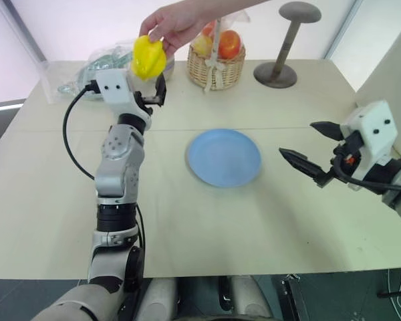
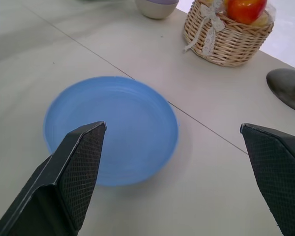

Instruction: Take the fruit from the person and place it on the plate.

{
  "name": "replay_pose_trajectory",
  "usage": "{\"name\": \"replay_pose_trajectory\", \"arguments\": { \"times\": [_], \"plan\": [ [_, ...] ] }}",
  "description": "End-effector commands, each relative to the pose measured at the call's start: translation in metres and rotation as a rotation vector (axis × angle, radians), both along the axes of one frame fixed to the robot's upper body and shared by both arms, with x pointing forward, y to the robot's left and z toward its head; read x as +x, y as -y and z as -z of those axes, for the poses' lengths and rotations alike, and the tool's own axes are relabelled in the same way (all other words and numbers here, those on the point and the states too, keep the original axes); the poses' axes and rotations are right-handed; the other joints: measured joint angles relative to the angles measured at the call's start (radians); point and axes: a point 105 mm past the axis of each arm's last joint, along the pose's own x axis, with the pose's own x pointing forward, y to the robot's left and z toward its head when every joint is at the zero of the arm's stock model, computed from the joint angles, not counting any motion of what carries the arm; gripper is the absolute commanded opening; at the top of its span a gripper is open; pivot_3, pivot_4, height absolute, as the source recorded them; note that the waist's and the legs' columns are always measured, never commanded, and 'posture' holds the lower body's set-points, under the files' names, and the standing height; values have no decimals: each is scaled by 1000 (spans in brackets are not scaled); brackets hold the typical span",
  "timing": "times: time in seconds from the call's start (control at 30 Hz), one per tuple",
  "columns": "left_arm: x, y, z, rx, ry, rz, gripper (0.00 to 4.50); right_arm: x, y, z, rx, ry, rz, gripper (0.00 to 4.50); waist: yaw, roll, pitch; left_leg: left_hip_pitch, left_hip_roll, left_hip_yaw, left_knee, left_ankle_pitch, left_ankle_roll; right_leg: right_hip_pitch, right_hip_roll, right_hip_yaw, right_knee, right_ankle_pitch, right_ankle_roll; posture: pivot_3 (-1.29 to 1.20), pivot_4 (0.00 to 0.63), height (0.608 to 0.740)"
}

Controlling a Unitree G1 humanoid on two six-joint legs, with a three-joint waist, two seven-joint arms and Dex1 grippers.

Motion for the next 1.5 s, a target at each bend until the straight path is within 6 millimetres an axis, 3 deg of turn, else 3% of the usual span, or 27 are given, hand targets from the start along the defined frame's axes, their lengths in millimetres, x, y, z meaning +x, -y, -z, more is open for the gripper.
{"name": "replay_pose_trajectory", "arguments": {
  "times": [0.03, 0.43, 1.03, 1.13, 1.27, 1.3, 1.5],
  "plan": [
    [0, 0, -14, -23, 43, -2, 4500, -4, 2, -13, -8, 65, 13, 4475, 0, 0, 0, 0, 0, 0, 0, 0, 0, 0, 0, 0, 0, 0, 0, 0, 150, 740],
    [7, 13, -24, -63, 78, 40, 4500, -6, 3, -13, -7, 68, 23, 4475, 1, 0, 0, 0, 0, 0, 0, 0, 0, 0, 0, 0, 0, 0, 0, 0, 150, 740],
    [12, 11, -30, -84, 105, 36, 4500, -8, 7, -11, -8, 65, 36, 4475, 1, 0, 0, 0, 0, 0, 0, 0, 0, 0, 0, -1, 0, 0, 0, 0, 150, 740],
    [12, 9, -30, -89, 106, 26, 3635, -9, 7, -11, -8, 63, 38, 4500, 1, 0, 0, 0, 0, 0, 0, 0, 0, 0, 0, -1, 0, 0, 0, 0, 150, 740],
    [12, 8, -31, -92, 108, 24, 1599, -9, 7, -10, -8, 60, 39, 4500, 1, 0, 0, 0, 0, 0, 0, 0, 0, 0, 0, -1, 0, 0, 0, 0, 150, 740],
    [11, 8, -31, -94, 109, 25, 1407, -9, 7, -10, -7, 60, 38, 4500, 1, 0, 0, 0, 0, 0, 0, 0, 0, 0, 0, -1, 0, 0, 0, 0, 150, 740],
    [9, 9, -33, -86, 117, 32, 1392, -10, 7, -9, -7, 56, 37, 4500, 1, 0, 0, 0, 0, 0, 0, 0, 0, 0, 0, -1, 0, 0, 0, 0, 150, 740]
  ]
}}
